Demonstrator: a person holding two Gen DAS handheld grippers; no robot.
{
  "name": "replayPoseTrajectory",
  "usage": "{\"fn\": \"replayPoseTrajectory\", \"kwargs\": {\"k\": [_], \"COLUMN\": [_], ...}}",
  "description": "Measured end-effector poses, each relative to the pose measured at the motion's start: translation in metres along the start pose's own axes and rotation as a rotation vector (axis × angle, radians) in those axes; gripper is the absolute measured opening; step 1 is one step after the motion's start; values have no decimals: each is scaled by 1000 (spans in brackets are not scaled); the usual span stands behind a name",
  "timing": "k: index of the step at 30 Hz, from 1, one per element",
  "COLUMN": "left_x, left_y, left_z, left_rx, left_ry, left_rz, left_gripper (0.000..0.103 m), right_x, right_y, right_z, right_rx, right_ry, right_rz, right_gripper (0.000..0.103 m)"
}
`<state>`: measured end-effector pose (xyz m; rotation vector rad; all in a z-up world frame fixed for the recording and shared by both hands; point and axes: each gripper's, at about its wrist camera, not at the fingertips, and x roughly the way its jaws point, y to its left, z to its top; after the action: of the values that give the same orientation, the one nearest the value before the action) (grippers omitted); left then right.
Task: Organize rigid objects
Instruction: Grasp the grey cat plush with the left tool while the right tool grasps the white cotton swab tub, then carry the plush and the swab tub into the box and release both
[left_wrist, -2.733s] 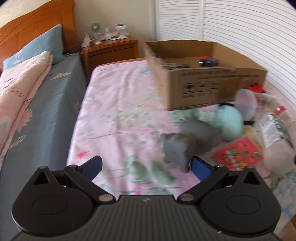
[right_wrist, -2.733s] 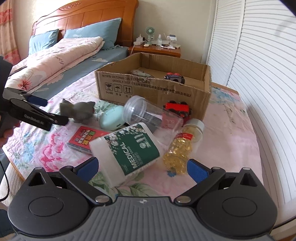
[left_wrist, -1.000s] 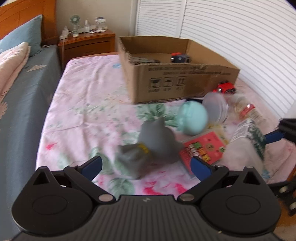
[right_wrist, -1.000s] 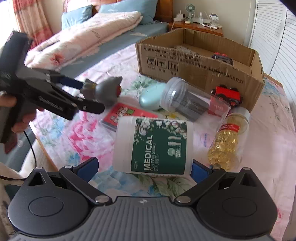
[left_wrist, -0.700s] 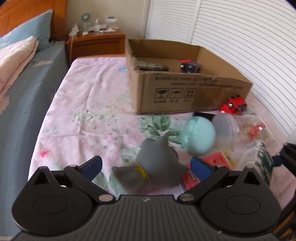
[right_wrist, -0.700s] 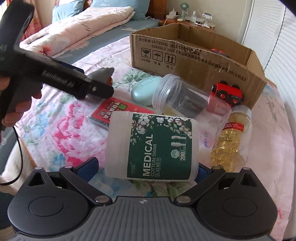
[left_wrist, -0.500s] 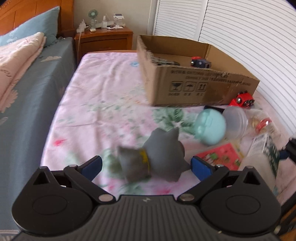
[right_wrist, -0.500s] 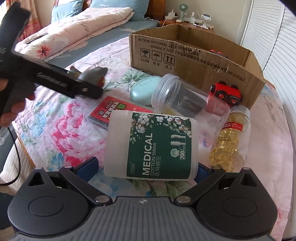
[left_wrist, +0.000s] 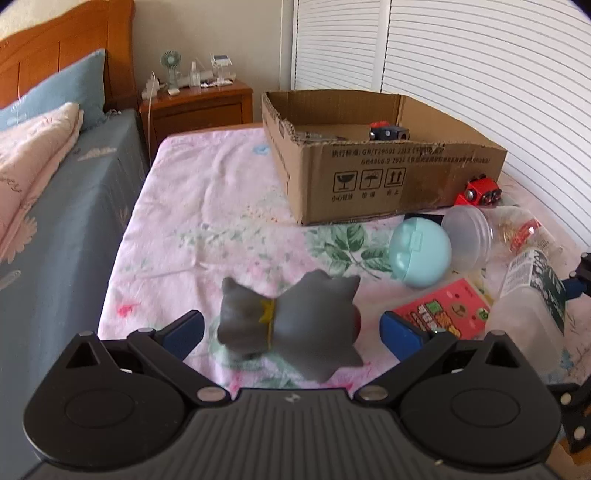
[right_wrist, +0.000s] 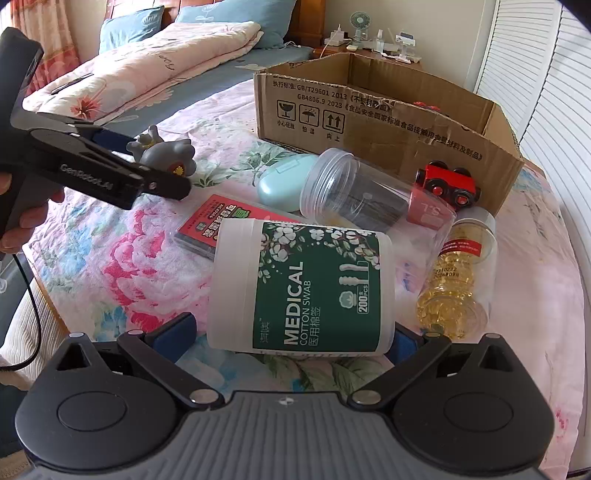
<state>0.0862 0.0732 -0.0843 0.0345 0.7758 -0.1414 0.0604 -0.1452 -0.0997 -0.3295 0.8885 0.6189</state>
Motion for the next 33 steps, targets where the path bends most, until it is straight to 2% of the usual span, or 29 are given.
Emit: {"fn": "replayPoseTrajectory", "kwargs": {"k": [5, 8, 18, 25, 33], "left_x": [4, 5, 8, 4, 5], "left_y": [-3, -2, -1, -4, -4], "left_z": [-1, -2, 0, 2, 5], "left_rx": [14, 26, 29, 50, 56], "left_ry": [4, 8, 25, 19, 31], "left_rz": [5, 17, 0, 7, 9], "left_gripper": [96, 90, 86, 85, 73], "right_x": [0, -3, -3, -3, -6], "right_y": [0, -1, 7, 8, 8], "right_z": [2, 4, 20, 22, 21], "right_rx": [9, 13, -11, -24, -26], "right_ry": [13, -8, -20, -3, -2], "right_rz": [1, 4, -65, -112, -108], "right_gripper": [103, 103, 103, 90, 89]}}
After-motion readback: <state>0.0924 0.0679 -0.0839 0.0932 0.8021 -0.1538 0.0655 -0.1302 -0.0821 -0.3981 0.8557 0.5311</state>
